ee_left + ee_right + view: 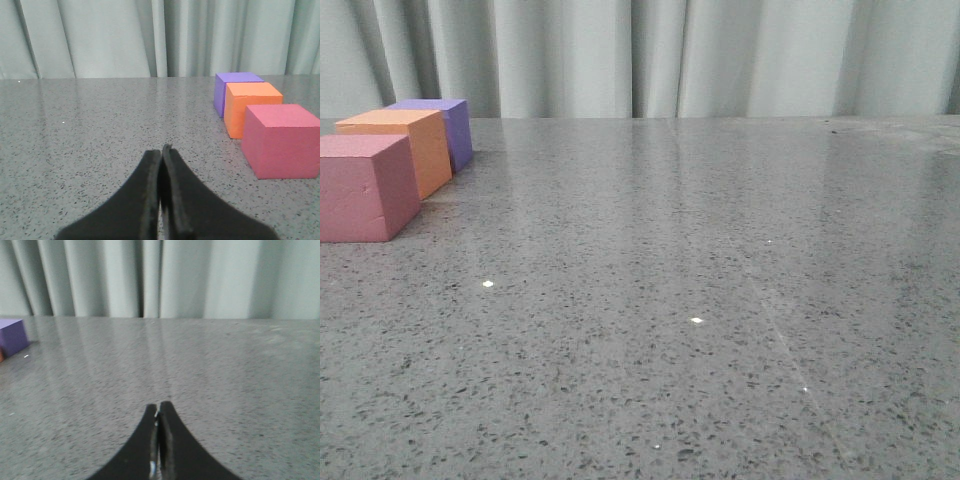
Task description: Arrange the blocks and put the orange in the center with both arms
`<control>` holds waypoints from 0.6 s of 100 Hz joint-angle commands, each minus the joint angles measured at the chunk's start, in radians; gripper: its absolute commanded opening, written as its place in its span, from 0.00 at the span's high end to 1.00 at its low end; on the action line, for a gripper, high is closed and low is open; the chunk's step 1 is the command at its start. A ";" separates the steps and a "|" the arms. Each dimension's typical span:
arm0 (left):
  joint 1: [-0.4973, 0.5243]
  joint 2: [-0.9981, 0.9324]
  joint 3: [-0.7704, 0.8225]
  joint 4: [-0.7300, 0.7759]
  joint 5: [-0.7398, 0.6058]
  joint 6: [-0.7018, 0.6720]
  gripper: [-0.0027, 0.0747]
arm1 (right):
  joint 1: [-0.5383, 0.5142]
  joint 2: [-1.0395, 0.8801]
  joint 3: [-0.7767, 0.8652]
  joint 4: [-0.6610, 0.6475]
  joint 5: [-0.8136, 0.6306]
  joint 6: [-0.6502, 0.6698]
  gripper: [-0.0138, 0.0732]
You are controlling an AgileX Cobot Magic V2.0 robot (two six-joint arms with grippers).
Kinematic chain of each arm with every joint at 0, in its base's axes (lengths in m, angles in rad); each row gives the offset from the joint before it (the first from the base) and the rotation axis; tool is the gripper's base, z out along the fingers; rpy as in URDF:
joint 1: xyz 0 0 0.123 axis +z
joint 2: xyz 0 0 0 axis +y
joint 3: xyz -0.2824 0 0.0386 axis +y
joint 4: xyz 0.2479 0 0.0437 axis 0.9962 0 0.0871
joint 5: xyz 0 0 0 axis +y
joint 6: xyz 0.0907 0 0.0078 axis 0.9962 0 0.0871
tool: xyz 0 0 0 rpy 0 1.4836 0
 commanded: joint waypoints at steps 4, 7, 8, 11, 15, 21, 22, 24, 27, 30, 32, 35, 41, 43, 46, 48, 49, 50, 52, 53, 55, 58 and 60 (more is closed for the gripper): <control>-0.003 -0.033 0.020 -0.002 -0.070 -0.009 0.99 | -0.070 -0.032 0.012 0.002 -0.110 -0.013 0.98; -0.003 -0.033 0.020 -0.002 -0.070 -0.009 0.99 | -0.090 -0.046 0.023 0.002 -0.110 -0.013 0.98; -0.003 -0.033 0.020 -0.002 -0.070 -0.009 0.99 | -0.093 -0.049 0.029 0.002 -0.110 -0.013 0.98; -0.003 -0.033 0.020 -0.002 -0.070 -0.009 0.99 | -0.106 -0.062 0.041 0.002 -0.110 -0.013 0.98; -0.003 -0.033 0.020 -0.002 -0.070 -0.009 0.99 | -0.120 -0.081 0.060 0.002 -0.110 -0.013 0.98; -0.003 -0.033 0.020 -0.002 -0.070 -0.009 0.99 | -0.137 -0.113 0.088 0.002 -0.109 -0.013 0.98; -0.003 -0.033 0.020 -0.002 -0.070 -0.009 0.99 | -0.139 -0.117 0.093 0.003 -0.109 -0.013 0.98; -0.003 -0.033 0.020 -0.002 -0.070 -0.009 0.99 | -0.144 -0.129 0.099 0.005 -0.109 -0.013 0.98; -0.003 -0.033 0.020 -0.002 -0.070 -0.009 0.99 | -0.149 -0.146 0.111 0.010 -0.109 -0.013 0.98; -0.003 -0.033 0.020 -0.002 -0.070 -0.009 0.99 | -0.155 -0.167 0.118 0.017 -0.106 -0.013 0.98; -0.003 -0.033 0.020 -0.002 -0.070 -0.009 0.99 | -0.159 -0.175 0.118 0.020 -0.096 -0.013 0.98; -0.003 -0.033 0.020 -0.002 -0.070 -0.009 0.99 | -0.168 -0.195 0.118 0.024 -0.077 -0.014 0.98; -0.003 -0.033 0.020 -0.002 -0.070 -0.009 0.99 | -0.183 -0.221 0.118 0.031 -0.049 -0.014 0.98; -0.003 -0.033 0.020 -0.002 -0.070 -0.009 0.99 | -0.190 -0.225 0.118 0.031 -0.043 -0.014 0.98; -0.003 -0.033 0.020 -0.002 -0.070 -0.009 0.99 | -0.197 -0.224 0.118 0.031 -0.040 -0.014 0.98; -0.003 -0.033 0.020 -0.002 -0.070 -0.009 0.99 | -0.201 -0.224 0.118 0.031 -0.039 -0.014 0.98; -0.003 -0.033 0.020 -0.002 -0.070 -0.009 0.99 | -0.204 -0.224 0.119 0.031 -0.039 -0.014 0.98; -0.003 -0.033 0.020 -0.002 -0.070 -0.009 0.99 | -0.206 -0.224 0.119 0.031 -0.038 -0.014 0.98; -0.003 -0.033 0.020 -0.002 -0.070 -0.009 0.99 | -0.209 -0.224 0.119 0.031 -0.036 -0.014 0.98; -0.003 -0.033 0.020 -0.002 -0.070 -0.009 0.99 | -0.209 -0.224 0.119 0.031 -0.035 -0.014 0.98; -0.003 -0.033 0.020 -0.002 -0.070 -0.009 0.99 | -0.211 -0.224 0.119 0.031 -0.035 -0.014 0.98; -0.003 -0.033 0.020 -0.002 -0.070 -0.009 0.99 | -0.213 -0.224 0.119 0.030 -0.035 -0.014 0.98; -0.003 -0.033 0.020 -0.002 -0.070 -0.009 0.99 | -0.213 -0.224 0.119 0.030 -0.035 -0.014 0.98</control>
